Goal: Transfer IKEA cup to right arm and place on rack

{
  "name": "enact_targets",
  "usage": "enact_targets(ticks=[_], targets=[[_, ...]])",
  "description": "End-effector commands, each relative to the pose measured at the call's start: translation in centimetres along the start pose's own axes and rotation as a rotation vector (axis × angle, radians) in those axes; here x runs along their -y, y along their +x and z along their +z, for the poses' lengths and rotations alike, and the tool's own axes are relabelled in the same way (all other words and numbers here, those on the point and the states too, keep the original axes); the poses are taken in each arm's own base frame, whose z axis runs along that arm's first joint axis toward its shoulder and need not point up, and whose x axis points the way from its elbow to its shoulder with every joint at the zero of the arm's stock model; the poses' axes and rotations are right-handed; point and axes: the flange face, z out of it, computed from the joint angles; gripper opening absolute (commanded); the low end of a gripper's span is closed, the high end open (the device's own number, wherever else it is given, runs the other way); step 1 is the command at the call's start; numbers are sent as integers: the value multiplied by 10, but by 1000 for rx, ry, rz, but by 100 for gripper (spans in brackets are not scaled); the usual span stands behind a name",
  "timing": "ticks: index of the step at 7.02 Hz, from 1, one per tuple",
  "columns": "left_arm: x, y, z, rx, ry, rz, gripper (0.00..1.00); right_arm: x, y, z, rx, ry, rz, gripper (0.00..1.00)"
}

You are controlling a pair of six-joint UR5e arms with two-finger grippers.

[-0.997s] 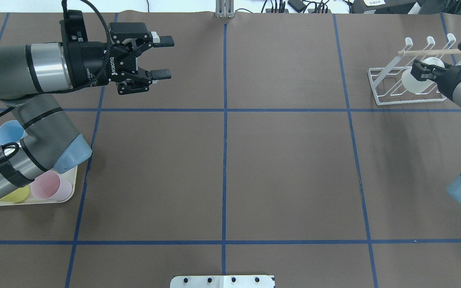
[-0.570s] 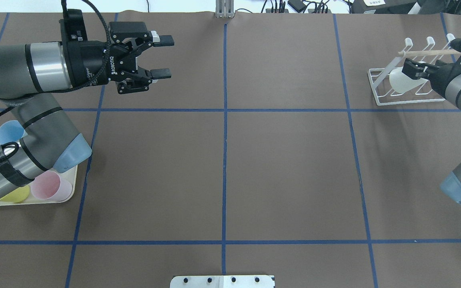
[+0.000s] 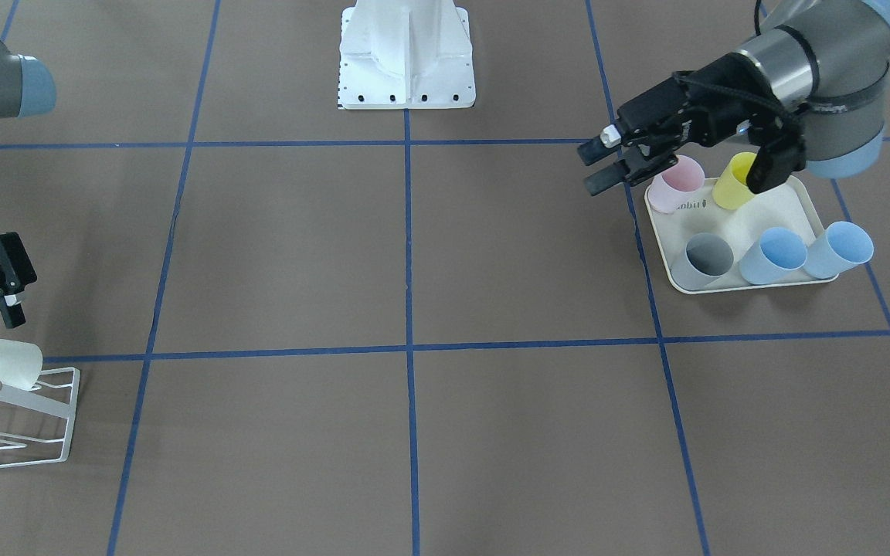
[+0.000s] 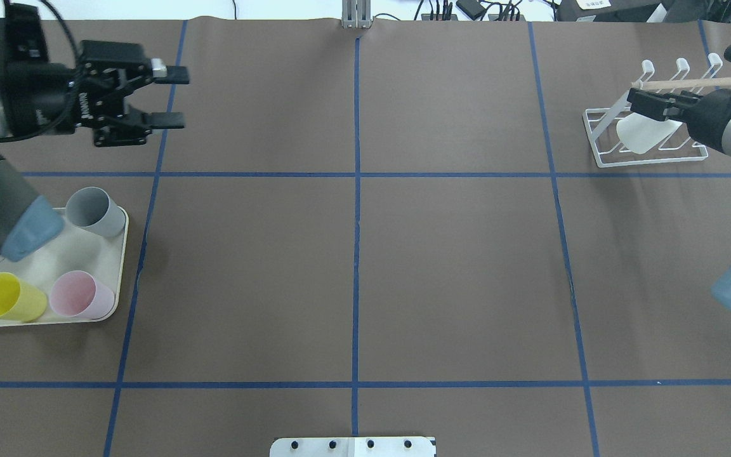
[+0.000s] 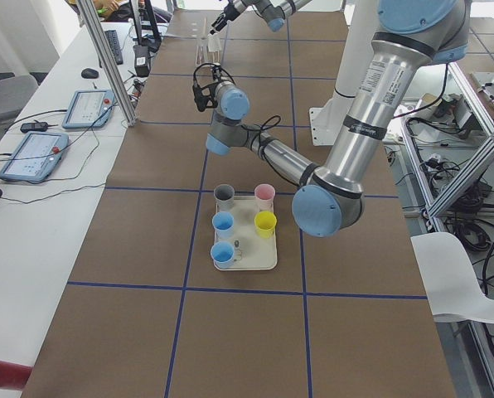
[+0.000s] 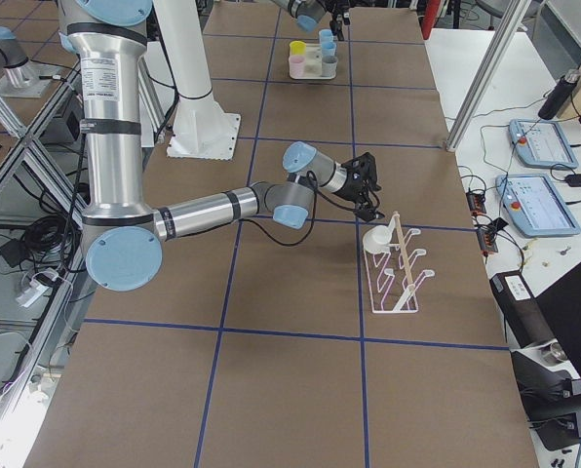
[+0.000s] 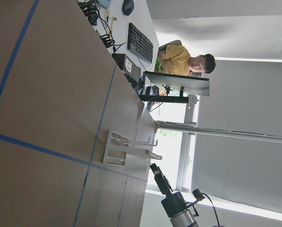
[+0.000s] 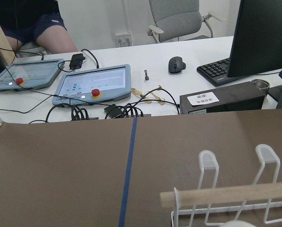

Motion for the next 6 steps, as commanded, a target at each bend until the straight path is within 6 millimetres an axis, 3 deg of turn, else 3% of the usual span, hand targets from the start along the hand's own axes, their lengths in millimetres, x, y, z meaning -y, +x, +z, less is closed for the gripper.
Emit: enact_targets(ticks=[1,2,3,4,6], targets=[[-9,-96,-100,197,43,227,84,5,-17,-35,32,-68,8,100],[-9,-143,-155,325,85,312,84,9,-24,-45,29,-83,14,100],[1,-173,-204,481,129,433,83,7,-25,-47,41,-98,25,100],[18,-196,-231,657,135,537,83,5,-25,-46,42,-110,26,100],[53,-255,-249,940,167,635,83,0,-24,-43,50,-136,25,100]])
